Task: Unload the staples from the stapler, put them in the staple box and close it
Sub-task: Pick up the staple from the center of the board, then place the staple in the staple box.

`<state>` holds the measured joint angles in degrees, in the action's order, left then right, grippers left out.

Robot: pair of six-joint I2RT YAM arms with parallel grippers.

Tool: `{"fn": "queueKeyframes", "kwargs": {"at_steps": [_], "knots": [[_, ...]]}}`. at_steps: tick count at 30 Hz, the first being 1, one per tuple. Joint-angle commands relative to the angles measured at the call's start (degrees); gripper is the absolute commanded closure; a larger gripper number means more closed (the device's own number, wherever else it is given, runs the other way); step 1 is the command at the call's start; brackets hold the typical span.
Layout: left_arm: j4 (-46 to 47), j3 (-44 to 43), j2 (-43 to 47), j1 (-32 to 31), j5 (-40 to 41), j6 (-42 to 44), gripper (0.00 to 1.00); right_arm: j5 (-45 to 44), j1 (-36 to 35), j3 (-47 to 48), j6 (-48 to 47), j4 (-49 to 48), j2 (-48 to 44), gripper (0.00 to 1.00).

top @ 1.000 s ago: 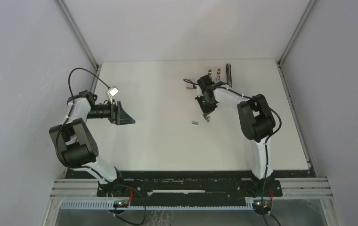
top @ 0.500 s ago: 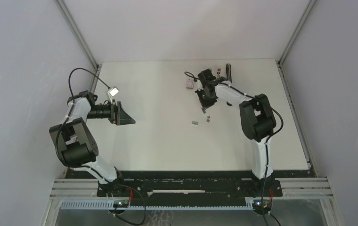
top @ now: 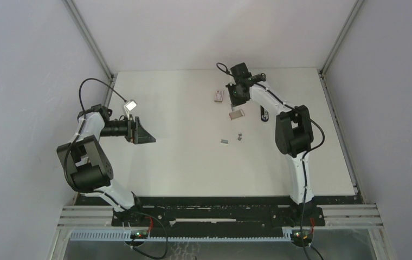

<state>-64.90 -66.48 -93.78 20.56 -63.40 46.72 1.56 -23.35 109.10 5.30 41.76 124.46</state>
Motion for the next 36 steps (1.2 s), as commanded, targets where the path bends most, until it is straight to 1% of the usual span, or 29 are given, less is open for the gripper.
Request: {"fn": "queueKeyframes", "kwargs": {"at_steps": [1,12,36], "knots": [[-0.5,-2.5,0.1,0.5,-2.2,1.5,0.0,-1.0,0.4,3.5,1.4,1.3,3.2,1.0],[-0.6,-2.6,0.0,0.4,-2.2,1.5,0.0,-1.2,0.7,5.4,0.8,1.4,7.1,1.0],[-0.7,-2.6,-0.3,0.5,-2.2,1.7,0.0,-1.8,0.1,7.5,-0.5,4.1,9.6,1.0]]}}
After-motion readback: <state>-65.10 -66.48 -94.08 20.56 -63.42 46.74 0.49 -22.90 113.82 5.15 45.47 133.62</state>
